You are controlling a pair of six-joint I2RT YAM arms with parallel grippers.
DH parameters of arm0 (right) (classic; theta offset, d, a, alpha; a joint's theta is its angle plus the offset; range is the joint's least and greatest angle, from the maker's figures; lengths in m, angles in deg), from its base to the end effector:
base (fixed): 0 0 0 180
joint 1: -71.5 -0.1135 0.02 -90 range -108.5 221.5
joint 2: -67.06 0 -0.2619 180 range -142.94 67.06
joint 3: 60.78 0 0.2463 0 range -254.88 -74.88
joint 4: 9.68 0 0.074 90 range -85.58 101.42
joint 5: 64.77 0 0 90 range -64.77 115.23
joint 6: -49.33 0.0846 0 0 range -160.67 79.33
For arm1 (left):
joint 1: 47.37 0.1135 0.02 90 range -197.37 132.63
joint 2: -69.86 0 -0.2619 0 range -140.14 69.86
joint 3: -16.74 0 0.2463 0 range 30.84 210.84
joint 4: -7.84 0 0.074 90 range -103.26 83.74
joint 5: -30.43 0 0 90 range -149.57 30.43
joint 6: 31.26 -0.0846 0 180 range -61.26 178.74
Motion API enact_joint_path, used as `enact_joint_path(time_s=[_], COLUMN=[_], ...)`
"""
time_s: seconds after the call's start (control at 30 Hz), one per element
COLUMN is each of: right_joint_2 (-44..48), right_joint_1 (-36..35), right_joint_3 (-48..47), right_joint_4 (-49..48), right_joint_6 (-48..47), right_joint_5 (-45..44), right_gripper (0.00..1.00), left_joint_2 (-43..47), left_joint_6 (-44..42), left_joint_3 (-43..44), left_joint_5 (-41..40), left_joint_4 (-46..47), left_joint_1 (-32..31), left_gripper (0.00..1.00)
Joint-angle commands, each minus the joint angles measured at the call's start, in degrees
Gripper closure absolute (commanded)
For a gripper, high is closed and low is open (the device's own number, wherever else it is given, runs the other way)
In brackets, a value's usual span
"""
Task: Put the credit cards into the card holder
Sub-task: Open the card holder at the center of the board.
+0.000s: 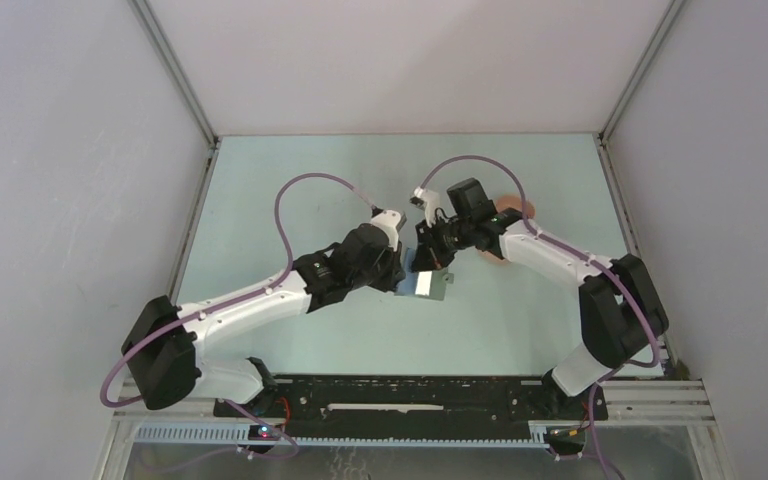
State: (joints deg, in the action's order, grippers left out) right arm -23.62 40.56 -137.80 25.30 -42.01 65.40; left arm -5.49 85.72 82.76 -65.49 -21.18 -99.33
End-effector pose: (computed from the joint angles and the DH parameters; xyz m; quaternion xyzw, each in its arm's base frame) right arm 0.2756 0.2288 0.2132 -0.3608 0.8103 0.3954 0.2386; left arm 0.2046 -0.2473 0.2288 0.1724 0.8825 -0.2407 0.3654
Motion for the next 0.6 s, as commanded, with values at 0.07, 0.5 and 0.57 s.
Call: enact_joint_path(time_s=[0.07, 0.5, 0.57], right_joint_2=[-3.31, -15.04, -16.47], right_joint_1=[0.00, 1.68, 1.46], right_joint_3=[-0.57, -4.62, -5.22], right_joint_4=[-0.16, 6.63, 6.98], right_joint_6=[1.45, -0.68, -0.74], right_joint_5=[-10.33, -7.07, -6.35], right_gripper=[0.92, 0.90, 0.90], left_joint_2=[2.57, 2.86, 1.74], left_joint_6=[1.79, 9.92, 11.83], left_joint_3=[-0.68, -17.54, -19.80], left_joint_5=[-2.20, 10.93, 12.85], left_joint_4=[4.31, 24.90, 28.43], left_joint_1=[-0.33, 7.66, 8.97], left_gripper=[1.00, 1.00, 1.00])
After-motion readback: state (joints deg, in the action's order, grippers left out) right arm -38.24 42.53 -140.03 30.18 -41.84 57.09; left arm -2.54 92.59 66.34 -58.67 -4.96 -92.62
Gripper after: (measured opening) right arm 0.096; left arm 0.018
